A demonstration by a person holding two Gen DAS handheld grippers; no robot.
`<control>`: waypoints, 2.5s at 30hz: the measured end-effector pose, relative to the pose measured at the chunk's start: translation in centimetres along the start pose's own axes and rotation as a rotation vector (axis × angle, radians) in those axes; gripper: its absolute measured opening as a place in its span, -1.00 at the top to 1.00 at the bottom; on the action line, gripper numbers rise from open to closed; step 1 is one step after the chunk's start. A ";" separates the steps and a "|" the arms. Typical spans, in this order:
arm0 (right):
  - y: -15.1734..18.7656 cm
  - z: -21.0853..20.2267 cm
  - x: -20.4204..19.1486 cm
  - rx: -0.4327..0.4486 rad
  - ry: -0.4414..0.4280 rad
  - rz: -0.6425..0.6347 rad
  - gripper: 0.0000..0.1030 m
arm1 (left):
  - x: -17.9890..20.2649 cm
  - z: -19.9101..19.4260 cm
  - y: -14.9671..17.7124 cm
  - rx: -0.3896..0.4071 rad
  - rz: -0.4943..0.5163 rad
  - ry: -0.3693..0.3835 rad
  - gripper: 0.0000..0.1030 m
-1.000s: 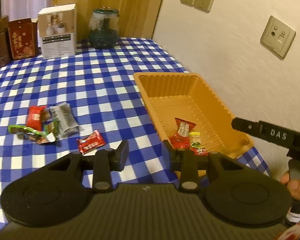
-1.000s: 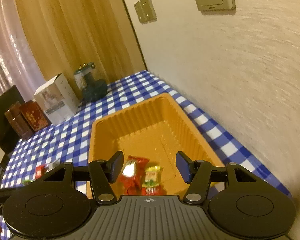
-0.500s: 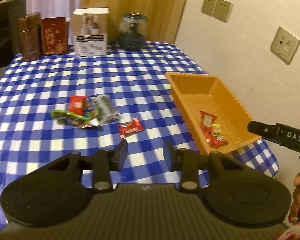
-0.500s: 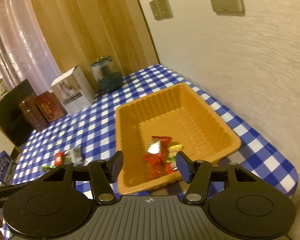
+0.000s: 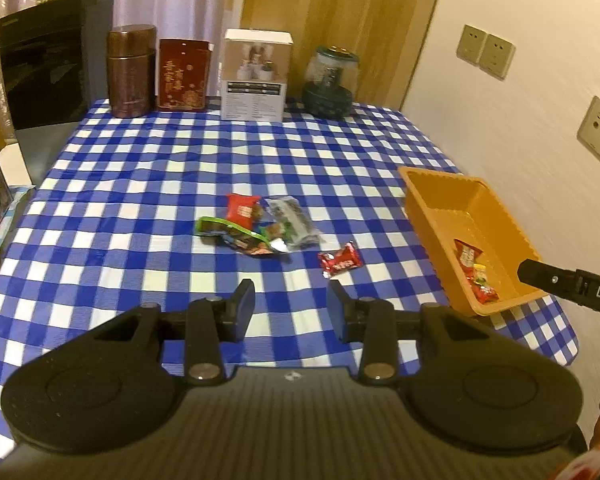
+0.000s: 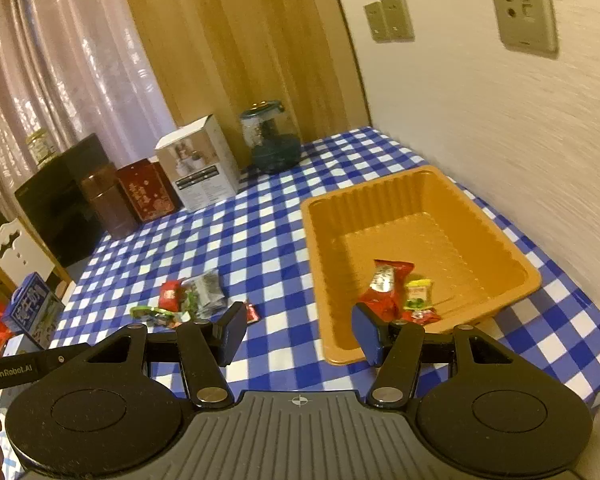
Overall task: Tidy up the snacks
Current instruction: 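Withdraw both open tools from the tray toward the remaining snacks, then grasp the brown candy with white text with the right tool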
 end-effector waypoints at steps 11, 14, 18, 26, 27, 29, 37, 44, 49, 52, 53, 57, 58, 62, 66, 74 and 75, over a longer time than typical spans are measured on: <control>-0.3 1.4 -2.6 -0.013 -0.034 -0.039 -0.13 | -2.2 0.3 -0.9 0.006 -0.048 -0.007 0.31; -0.1 2.1 -3.2 -0.024 -0.045 -0.044 -0.13 | -2.7 0.7 -1.0 0.002 -0.058 -0.010 0.31; 0.0 3.2 -4.1 -0.029 -0.061 -0.051 -0.13 | -3.4 1.5 -1.0 -0.006 -0.079 -0.013 0.31; 0.5 6.9 -6.1 -0.065 -0.077 -0.069 -0.13 | -5.1 3.9 -1.5 -0.015 -0.112 -0.023 0.25; 0.7 7.6 -6.3 -0.071 -0.076 -0.070 -0.13 | -5.3 4.4 -1.6 -0.017 -0.115 -0.023 0.24; 1.0 9.1 -6.6 -0.087 -0.077 -0.068 -0.13 | -5.7 5.3 -1.8 -0.024 -0.120 -0.026 0.23; 2.7 15.3 -6.7 -0.150 -0.081 -0.001 -0.12 | -7.5 9.3 -2.4 -0.044 -0.144 -0.018 0.21; 3.5 19.7 -6.2 -0.188 -0.072 0.041 -0.12 | -8.7 12.7 -2.3 -0.068 -0.130 -0.020 0.18; 3.4 21.4 -6.4 -0.185 -0.056 0.026 -0.12 | -9.4 14.0 -2.2 -0.072 -0.142 -0.018 0.15; 3.0 22.1 -6.7 -0.175 -0.050 0.003 -0.12 | -9.8 14.4 -2.1 -0.075 -0.156 -0.015 0.13; 2.8 22.4 -6.8 -0.172 -0.046 -0.010 -0.12 | -9.8 14.5 -2.0 -0.076 -0.159 -0.015 0.12; 2.4 23.3 -7.5 -0.173 -0.025 -0.085 -0.09 | -10.0 14.9 -1.7 -0.083 -0.164 -0.012 0.09; 2.4 23.4 -7.7 -0.175 -0.016 -0.111 -0.06 | -10.1 14.9 -1.7 -0.083 -0.166 -0.013 0.09; 3.0 23.7 -8.4 -0.169 0.007 -0.247 0.26 | -10.0 15.2 -1.5 -0.088 -0.169 -0.009 0.09; 3.4 23.7 -8.3 -0.164 0.017 -0.301 0.50 | -9.7 15.5 -1.4 -0.095 -0.174 -0.006 0.02; 2.8 22.6 -6.9 -0.153 0.007 -0.239 0.52 | -8.9 16.6 -2.0 -0.100 -0.251 0.051 0.01; 2.7 22.4 -6.7 -0.150 0.008 -0.233 0.52 | -8.8 16.8 -2.2 -0.096 -0.268 0.062 0.01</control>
Point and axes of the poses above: each gripper's, at about its wrist camera, not at the fingertips, and z roughly the way its jaws point, x to its right, y to its underside, the point moved 7 cm from there along z, roughly the way its jaws point, and after that the axes turned 10 degrees about -z, right-handed, at the moved point
